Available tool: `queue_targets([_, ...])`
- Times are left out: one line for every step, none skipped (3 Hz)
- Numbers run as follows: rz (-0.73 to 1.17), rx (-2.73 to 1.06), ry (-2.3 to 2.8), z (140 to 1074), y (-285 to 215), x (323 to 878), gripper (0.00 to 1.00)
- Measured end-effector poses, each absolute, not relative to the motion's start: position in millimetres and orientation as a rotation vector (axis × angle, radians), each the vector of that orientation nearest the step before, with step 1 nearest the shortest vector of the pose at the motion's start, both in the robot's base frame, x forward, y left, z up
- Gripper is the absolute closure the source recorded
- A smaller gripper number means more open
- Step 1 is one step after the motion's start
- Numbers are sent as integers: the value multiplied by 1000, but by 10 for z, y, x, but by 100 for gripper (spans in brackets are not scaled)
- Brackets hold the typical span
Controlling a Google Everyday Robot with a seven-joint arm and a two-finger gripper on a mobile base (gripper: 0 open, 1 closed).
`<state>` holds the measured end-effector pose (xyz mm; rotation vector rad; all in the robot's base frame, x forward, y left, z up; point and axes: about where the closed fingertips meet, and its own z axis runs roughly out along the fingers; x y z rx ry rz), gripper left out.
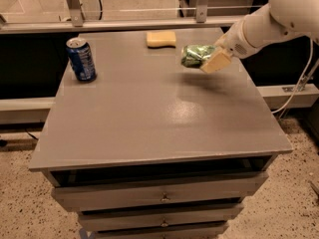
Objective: Move green can near sponge
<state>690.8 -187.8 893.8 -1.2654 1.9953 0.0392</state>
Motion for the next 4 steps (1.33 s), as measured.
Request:
queue_targets([12,-1251,1967,8898,-1856,7391,100])
queue_targets([-7,-1247,1963,8790,-1791,7746,100])
queue_targets([-20,-1232,1972,8689,-1735,8002,84])
queue_targets([-29,-1218,1981,8645,-1723,8143,61])
